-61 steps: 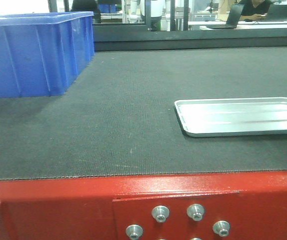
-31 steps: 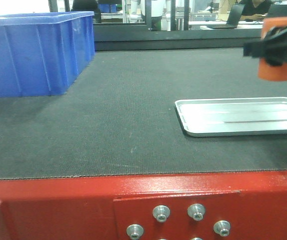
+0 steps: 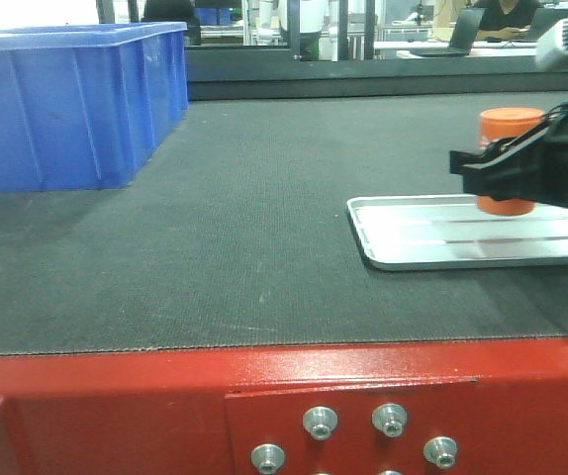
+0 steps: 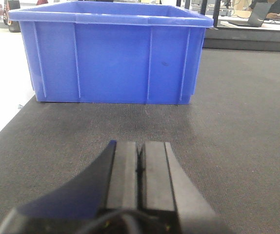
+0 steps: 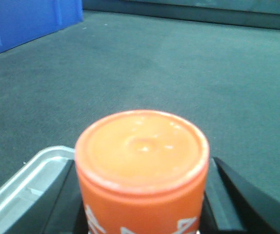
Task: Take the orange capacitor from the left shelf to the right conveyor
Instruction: 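Lower the orange cylinder onto the silver tray with the right gripper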
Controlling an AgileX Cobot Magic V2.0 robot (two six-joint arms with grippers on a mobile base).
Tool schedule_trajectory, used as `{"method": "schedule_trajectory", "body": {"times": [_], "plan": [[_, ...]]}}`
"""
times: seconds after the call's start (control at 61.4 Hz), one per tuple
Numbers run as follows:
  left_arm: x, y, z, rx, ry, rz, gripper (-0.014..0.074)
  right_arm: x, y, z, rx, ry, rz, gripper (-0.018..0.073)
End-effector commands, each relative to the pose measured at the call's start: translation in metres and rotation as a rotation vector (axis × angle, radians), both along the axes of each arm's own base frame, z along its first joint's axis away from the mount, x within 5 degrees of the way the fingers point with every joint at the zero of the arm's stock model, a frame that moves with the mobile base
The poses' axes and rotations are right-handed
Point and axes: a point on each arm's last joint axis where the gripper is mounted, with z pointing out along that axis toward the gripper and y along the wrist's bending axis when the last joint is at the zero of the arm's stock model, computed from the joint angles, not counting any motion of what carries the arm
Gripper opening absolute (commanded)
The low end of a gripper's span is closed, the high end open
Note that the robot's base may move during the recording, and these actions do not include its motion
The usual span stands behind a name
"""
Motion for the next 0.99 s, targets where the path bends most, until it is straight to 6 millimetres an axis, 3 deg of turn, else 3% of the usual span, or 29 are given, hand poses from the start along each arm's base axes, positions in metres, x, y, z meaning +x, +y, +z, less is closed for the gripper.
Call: {"method": "schedule_trajectory", "body": {"times": [0.0, 0.163, 0.326, 0.375, 0.505, 0.587, 0.782, 0.978], "plan": [[-0.002, 0.000, 0.011, -0.011, -0.104, 0.002, -0.0127, 0.005, 0.000, 0.018, 0.027, -0.135, 0.013, 0.0075], [-0.002, 0.000, 0.011, -0.011, -0.104, 0.002, -0.0127, 0.007, 0.000, 0.005, 0.023, -0.097, 0.013, 0.0075], [-0.002, 0.000, 0.011, -0.011, -0.104, 0.002, -0.0127, 0.007, 0.001, 0.005, 0.026, -0.102, 0.013, 0.0100], [-0.002, 0.000, 0.011, -0.011, -0.104, 0.002, -0.0127, 0.007, 0.001, 0.005, 0.026, -0.102, 0.013, 0.0165], [-0.002, 0.000, 0.011, -0.011, -0.104, 0.002, -0.0127, 0.007, 0.000, 0.005, 0.024, -0.095, 0.012, 0.0496], [-0.002, 0.000, 0.011, -0.011, -0.104, 0.002, -0.0127, 0.006, 0.000, 0.009, 0.016, -0.082, 0.009, 0.0638], [-0.002, 0.000, 0.011, -0.011, -0.104, 0.002, -0.0127, -0.002, -0.002, 0.031, 0.031, -0.016, -0.010, 0.0624], [-0.002, 0.000, 0.011, -0.011, -0.104, 0.002, -0.0127, -0.022, -0.007, 0.075, 0.124, 0.024, -0.046, 0.0624]]}}
